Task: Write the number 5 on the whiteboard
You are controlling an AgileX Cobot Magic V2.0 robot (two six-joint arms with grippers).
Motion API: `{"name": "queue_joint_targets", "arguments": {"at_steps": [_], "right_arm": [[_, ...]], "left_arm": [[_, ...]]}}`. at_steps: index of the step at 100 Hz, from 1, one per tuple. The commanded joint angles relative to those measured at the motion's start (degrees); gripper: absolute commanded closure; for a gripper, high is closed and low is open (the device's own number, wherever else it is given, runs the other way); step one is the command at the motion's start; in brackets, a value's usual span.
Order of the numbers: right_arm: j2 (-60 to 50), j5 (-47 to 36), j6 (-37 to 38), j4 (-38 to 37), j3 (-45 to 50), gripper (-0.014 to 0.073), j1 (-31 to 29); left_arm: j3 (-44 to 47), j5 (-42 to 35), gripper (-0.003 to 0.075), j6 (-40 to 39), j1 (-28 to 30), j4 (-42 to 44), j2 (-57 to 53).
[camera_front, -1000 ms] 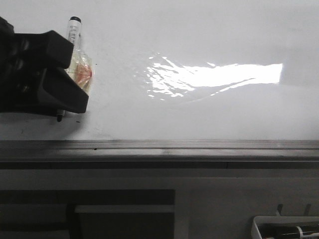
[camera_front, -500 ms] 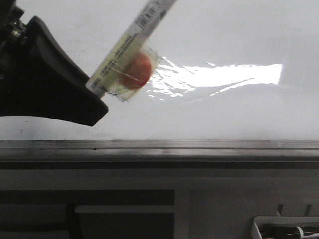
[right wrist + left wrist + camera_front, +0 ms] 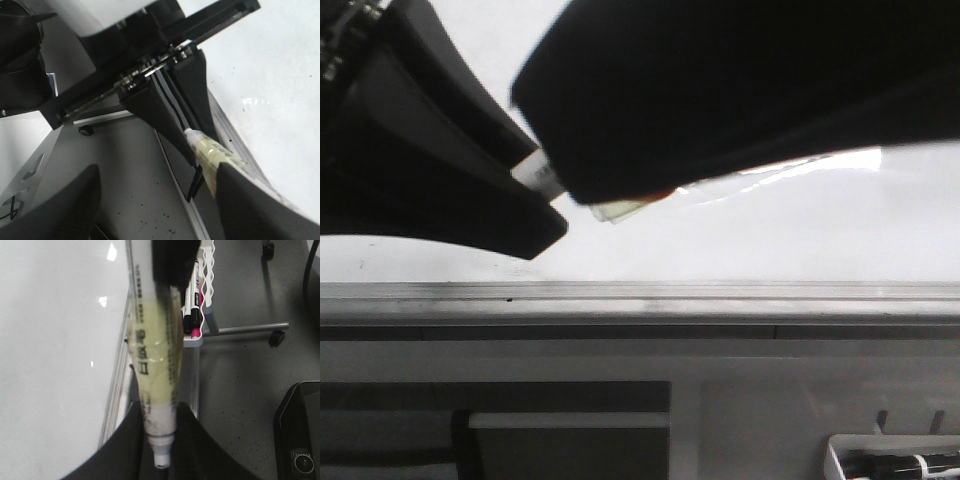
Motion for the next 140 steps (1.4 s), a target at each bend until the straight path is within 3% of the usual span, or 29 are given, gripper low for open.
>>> {"name": "queue_joint_targets", "arguments": {"at_steps": [1, 30, 44, 56, 96, 140], "right_arm": [[0.29, -5.51, -0.55, -1.02, -2.10, 0.0153, 0.03], [-2.65, -4.56, -0.55, -1.85, -7.39, 0.0153, 0.03], [-4.16, 5.06, -0.55, -7.93, -10.20, 0.0153, -0.63], [-4.16, 9.82, -0.55, -8.25, -9.80, 0.0153, -2.55], [-2.58, 8.92, -0.55, -8.79, -9.23, 0.0153, -3.04], [3.07, -3.75, -0.55, -4.89, -9.23, 0.0154, -2.93]], "left_arm": [[-1.90, -1.51, 0.0741, 0.14, -1.07, -1.17, -1.81], [-1.90, -1.51, 0.0741, 0.14, -1.17, -1.17, -2.17], [-1.90, -2.23, 0.0741, 0.14, -1.17, -1.17, -2.17], [-1.90, -4.13, 0.0741, 0.14, -1.17, -1.17, -2.17], [-1.90, -5.24, 0.0741, 0.14, -1.17, -1.17, -6.03], [-1.78, -1.23, 0.0741, 0.14, -1.17, -3.57, -9.55]]}}
